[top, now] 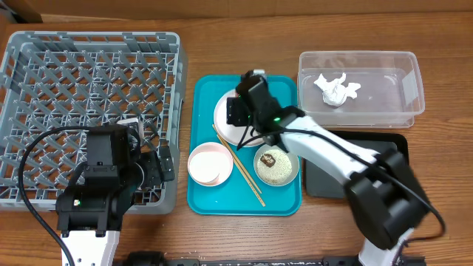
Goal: Sort waste into correct bins and load items into the dishwasher
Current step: 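Carry the tissue and red wrapper into the clear bin, release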
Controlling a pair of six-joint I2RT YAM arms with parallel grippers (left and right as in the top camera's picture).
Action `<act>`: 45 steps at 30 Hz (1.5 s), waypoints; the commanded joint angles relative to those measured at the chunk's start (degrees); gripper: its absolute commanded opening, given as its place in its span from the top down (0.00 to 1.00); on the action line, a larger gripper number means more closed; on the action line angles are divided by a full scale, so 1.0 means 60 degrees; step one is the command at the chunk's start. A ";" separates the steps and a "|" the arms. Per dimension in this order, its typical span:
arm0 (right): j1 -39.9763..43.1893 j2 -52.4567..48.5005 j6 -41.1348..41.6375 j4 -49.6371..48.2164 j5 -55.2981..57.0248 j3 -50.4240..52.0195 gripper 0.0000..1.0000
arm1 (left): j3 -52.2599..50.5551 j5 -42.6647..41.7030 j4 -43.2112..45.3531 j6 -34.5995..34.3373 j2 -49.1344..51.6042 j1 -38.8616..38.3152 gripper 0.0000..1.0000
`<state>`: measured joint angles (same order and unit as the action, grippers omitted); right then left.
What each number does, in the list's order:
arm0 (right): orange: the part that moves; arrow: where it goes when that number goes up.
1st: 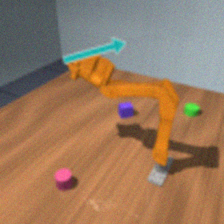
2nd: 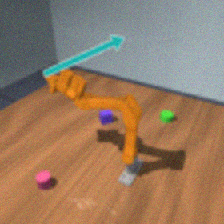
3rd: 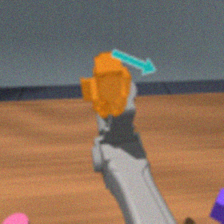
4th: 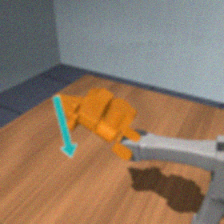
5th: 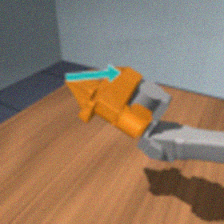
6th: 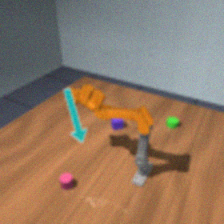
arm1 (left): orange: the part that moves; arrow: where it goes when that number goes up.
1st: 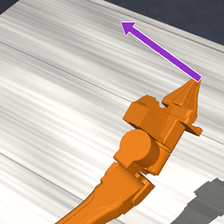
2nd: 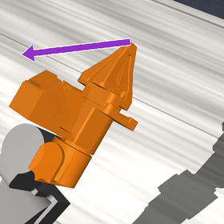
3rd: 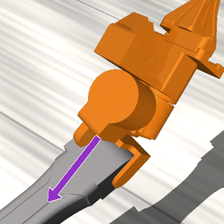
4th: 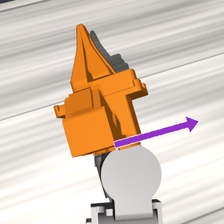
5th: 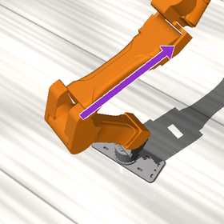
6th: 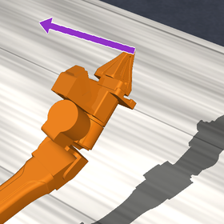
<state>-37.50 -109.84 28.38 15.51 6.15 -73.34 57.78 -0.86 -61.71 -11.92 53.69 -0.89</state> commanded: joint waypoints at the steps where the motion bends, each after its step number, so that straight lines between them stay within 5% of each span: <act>1: -0.0066 -0.0546 0.0590 -0.0306 0.0288 -0.0164 0.26 | 0.0255 -0.0036 0.0033 -0.0055 -0.0029 -0.0044 0.00; 5: -0.0066 -0.1129 0.0820 -0.0579 -0.0044 -0.0164 0.43 | 0.0255 -0.0036 0.0033 -0.0055 -0.0025 -0.0044 0.00; 10: -0.0022 -0.1027 0.0809 -0.0317 -0.0033 -0.0189 0.87 | 0.0255 -0.0036 0.0036 -0.0055 -0.0025 -0.0044 0.00; 13: 0.0164 -0.0495 0.0812 0.0178 0.0018 -0.0335 0.96 | 0.0255 -0.0036 0.0033 -0.0055 -0.0025 -0.0044 0.00; 25: 0.2477 0.3461 0.0780 0.3410 0.0976 -0.0532 0.96 | 0.0255 -0.0036 0.0047 -0.0055 -0.0025 -0.0044 0.00; 33: 0.4309 0.3344 0.2157 0.4994 0.0969 -0.0251 0.95 | 0.0255 -0.0040 0.0062 -0.0062 -0.0025 -0.0044 0.00; 38: 0.4707 0.3289 0.1978 0.4069 0.0499 -0.0222 0.57 | 0.0255 -0.0040 0.0066 -0.0058 -0.0025 -0.0044 0.00; 40: 0.4728 0.3417 0.1235 0.4007 0.0324 -0.0495 0.35 | 0.0255 -0.0036 0.0076 -0.0058 -0.0025 -0.0044 0.00; 45: 0.4725 0.4273 -0.1894 0.4951 -0.2047 -0.1155 0.28 | 0.0255 -0.0036 0.0073 -0.0058 -0.0025 -0.0044 0.00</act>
<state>-9.15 -89.95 31.05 42.41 4.60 -76.27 57.87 -0.84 -61.49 -11.90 53.69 -0.89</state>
